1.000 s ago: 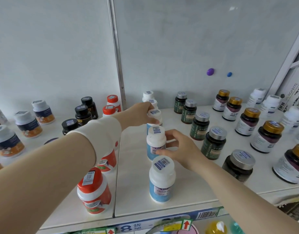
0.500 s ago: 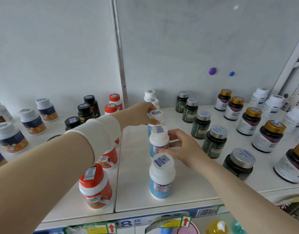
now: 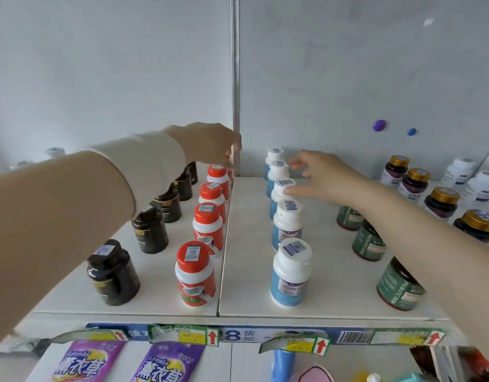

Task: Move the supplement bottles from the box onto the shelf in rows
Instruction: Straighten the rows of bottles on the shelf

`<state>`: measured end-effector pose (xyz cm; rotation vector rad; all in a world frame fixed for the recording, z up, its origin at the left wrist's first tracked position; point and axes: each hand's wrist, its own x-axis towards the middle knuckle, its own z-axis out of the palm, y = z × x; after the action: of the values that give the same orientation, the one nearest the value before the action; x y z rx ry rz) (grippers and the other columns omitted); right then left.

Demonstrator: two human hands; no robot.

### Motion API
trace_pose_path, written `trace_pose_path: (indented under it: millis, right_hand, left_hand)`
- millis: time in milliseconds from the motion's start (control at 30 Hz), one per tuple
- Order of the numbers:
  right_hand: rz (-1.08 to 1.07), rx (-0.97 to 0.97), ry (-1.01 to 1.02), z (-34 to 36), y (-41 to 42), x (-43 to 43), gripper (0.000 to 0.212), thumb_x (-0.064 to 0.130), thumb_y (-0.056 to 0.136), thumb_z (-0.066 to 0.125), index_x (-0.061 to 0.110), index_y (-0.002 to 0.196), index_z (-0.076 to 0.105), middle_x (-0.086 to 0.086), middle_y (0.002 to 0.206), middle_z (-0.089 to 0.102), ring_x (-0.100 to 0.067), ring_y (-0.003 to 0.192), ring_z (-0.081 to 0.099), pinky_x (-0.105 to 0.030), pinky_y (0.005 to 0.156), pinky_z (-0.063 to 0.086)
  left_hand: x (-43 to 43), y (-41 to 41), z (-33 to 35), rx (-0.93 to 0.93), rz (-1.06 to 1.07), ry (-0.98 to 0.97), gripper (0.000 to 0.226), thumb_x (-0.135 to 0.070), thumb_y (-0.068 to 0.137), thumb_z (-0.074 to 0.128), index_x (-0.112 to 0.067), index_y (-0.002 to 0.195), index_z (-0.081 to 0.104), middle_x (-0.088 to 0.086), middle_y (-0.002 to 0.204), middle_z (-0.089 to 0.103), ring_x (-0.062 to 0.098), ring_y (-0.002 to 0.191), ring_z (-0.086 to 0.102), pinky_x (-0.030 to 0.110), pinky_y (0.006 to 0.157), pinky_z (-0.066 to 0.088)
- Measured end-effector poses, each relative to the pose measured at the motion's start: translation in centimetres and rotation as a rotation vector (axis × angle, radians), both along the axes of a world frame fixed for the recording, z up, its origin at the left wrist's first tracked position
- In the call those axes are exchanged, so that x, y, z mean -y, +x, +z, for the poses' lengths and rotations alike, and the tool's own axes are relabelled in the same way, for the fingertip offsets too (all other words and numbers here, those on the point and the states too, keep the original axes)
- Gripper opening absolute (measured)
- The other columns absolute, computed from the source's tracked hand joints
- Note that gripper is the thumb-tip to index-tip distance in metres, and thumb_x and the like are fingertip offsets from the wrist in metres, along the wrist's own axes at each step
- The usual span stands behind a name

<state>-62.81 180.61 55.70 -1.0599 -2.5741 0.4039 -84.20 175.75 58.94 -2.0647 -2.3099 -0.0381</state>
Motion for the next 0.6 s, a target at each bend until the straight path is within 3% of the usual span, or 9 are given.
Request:
trace_pose_path:
  millis: [100, 233, 467, 600]
  right_hand:
    - [0.016, 0.252, 0.19, 0.4, -2.6, 0.7, 0.06, 0.036, 0.082, 0.066, 0.02, 0.135, 0.042, 0.0, 0.138, 0.047, -0.022, 0.123, 0.047, -0.03, 0.088, 0.037]
    - [0.018, 0.449, 0.329, 0.8, -5.6, 2.3, 0.055, 0.036, 0.087, 0.061, 0.016, 0.134, 0.042, -0.006, 0.135, 0.045, -0.027, 0.121, 0.047, -0.034, 0.086, 0.041]
    - [-0.014, 0.43, 0.238, -0.4, -8.6, 5.1, 0.055, 0.037, 0.086, 0.062, 0.022, 0.135, 0.041, -0.001, 0.139, 0.044, -0.022, 0.123, 0.047, -0.033, 0.094, 0.041]
    - [-0.034, 0.346, 0.115, -1.3, -9.0, 6.2, 0.06, 0.035, 0.083, 0.067, 0.024, 0.135, 0.041, 0.003, 0.139, 0.046, -0.017, 0.123, 0.047, -0.034, 0.101, 0.042]
  left_hand:
    - [2.0, -2.4, -0.1, -0.26, 0.029, -0.058, 0.047, -0.036, 0.089, 0.06, -0.023, 0.131, 0.044, 0.0, 0.124, 0.058, 0.021, 0.108, 0.056, 0.031, 0.084, 0.042]
    - [4.1, -5.0, -0.7, -0.394, 0.051, -0.097, 0.046, -0.036, 0.091, 0.056, -0.025, 0.133, 0.041, 0.0, 0.124, 0.056, 0.024, 0.108, 0.056, 0.034, 0.087, 0.045]
    - [4.9, -8.1, -2.4, -0.329, -0.058, -0.052, 0.045, -0.035, 0.091, 0.056, -0.025, 0.132, 0.042, 0.0, 0.125, 0.056, 0.024, 0.106, 0.057, 0.031, 0.083, 0.044]
    - [4.3, -9.3, -3.6, -0.159, -0.129, -0.023, 0.045, -0.037, 0.089, 0.06, -0.026, 0.13, 0.045, -0.001, 0.124, 0.058, 0.024, 0.108, 0.058, 0.035, 0.091, 0.048]
